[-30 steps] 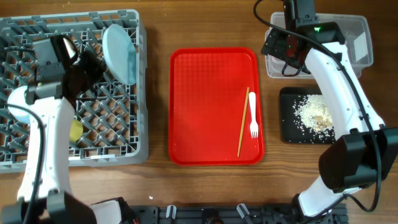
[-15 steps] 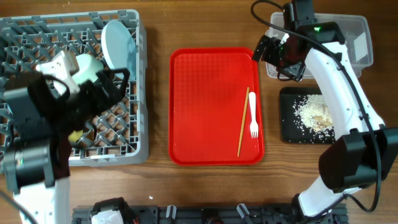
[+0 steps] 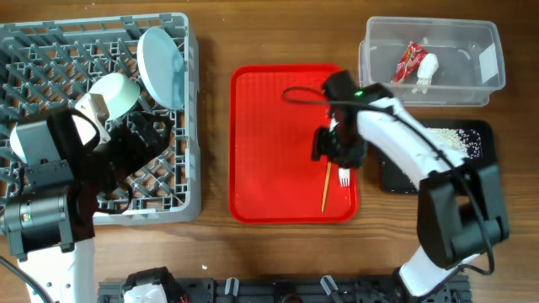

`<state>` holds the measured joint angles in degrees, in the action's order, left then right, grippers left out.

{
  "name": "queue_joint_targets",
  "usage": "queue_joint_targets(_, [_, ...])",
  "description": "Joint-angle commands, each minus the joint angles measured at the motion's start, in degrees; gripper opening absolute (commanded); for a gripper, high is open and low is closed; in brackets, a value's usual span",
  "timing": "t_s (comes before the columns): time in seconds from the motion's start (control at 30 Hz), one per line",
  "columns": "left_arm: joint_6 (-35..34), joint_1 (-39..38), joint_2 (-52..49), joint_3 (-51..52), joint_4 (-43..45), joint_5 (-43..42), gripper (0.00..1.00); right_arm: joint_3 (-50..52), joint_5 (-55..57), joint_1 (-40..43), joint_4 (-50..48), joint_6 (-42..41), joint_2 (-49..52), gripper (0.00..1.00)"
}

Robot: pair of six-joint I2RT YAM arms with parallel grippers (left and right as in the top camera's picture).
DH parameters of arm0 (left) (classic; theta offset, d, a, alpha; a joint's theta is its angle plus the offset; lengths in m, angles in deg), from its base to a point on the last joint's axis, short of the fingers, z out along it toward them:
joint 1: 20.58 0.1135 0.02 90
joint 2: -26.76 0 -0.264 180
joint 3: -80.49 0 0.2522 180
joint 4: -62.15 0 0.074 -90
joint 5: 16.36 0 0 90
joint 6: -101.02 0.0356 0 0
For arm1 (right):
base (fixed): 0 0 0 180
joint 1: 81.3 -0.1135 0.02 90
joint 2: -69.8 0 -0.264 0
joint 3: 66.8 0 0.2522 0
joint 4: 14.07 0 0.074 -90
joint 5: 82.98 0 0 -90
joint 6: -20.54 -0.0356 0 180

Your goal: Sort waste into correct bins and load items into the dishwasher rack

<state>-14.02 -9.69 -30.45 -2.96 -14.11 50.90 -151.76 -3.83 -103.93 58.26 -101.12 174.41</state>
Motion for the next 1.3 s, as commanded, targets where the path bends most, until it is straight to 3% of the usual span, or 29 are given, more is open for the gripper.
queue_joint_targets(0.0, [-0.9, 0.4, 0.0, 0.0, -1.9, 3.5, 1.0, 1.4, 4.0, -2.4, -0.8, -6.5, -0.8, 0.53])
queue_joint_targets(0.3, [-0.9, 0.9, 0.0, 0.0, -4.0, 5.9, 1.0, 6.1, 6.0, -3.2, -7.7, -8.1, 2.0, 0.53])
queue_joint_targets(0.73, [-3.7, 21.8, 0.0, 0.0, -10.6, 6.7, 1.0, 8.9, 4.2, -3.2, -11.1, -7.3, 3.8, 0.51])
queue_joint_targets(0.87, [-3.7, 23.2, 0.0, 0.0, -10.7, 7.3, 1.0, 8.9, 3.6, -3.3, -11.2, -7.2, 3.8, 0.43])
queue_joint_targets(1.03, [-3.7, 23.3, 0.0, 0.0, -11.2, 7.4, 1.0, 8.9, 3.1, -3.3, -11.2, -7.3, 3.8, 0.04])
queue_joint_targets(1.27, [-3.8, 23.3, 0.0, 0.0, -11.8, 7.4, 1.0, 4.0, -2.6, -3.2, -9.2, -4.2, 3.8, 0.04])
